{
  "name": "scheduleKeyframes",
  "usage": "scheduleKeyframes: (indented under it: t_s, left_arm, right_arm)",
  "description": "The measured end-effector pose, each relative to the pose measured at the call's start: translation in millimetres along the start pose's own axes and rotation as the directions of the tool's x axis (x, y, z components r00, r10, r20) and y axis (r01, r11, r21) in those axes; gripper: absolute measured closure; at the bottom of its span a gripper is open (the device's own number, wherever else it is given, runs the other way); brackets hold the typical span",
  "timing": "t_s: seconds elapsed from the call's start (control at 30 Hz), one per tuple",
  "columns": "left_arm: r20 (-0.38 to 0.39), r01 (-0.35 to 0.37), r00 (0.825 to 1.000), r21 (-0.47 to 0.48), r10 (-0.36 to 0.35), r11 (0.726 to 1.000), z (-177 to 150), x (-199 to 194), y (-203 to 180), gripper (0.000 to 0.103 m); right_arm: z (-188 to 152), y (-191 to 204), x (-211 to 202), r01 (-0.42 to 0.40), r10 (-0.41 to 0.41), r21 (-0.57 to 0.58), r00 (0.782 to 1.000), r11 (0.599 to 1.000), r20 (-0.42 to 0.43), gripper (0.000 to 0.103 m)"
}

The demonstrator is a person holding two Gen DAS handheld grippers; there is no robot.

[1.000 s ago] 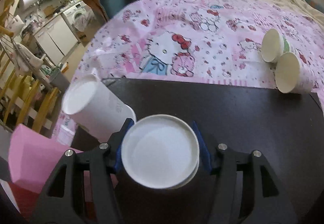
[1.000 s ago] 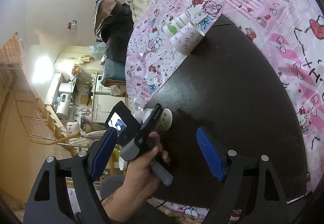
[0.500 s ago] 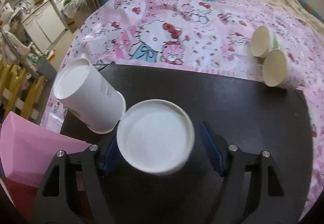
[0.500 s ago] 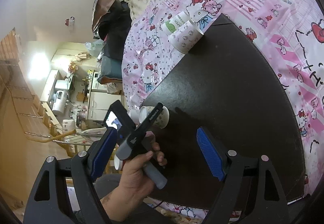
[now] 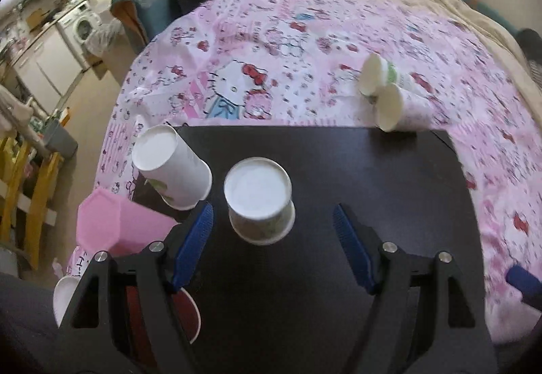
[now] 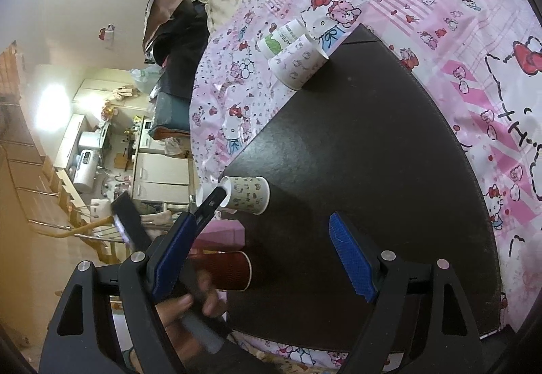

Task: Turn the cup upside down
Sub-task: 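Lower the yellow cup onto its end with the left tool and open it, then move the right tool to the lying white pink-print cup and grasp it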

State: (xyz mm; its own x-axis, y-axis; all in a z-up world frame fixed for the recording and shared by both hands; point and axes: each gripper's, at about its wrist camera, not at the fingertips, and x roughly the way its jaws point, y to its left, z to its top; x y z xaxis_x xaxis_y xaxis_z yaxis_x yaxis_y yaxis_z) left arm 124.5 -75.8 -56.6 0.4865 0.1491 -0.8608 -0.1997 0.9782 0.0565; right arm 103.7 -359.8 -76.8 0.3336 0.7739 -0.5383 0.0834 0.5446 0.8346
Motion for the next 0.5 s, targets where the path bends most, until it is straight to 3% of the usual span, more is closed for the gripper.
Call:
scheduleKeyframes:
  t_s: [0.2,0.5]
  left_arm:
    - [-0.012,0.069,0.998,0.062,-0.068,0.996,-4,-34,-1,0.032]
    - [0.018,0.177,0.984,0.082,-0.179,0.981,12,-81,31,0.032]
  right_arm:
    - [-3,-1,3,0.063,-0.062,-0.013,0.998,0.998,0.003,0.02]
    - [-2,11,10,0.169,-0.167,-0.081,0.986,0.982,0.032,0.02]
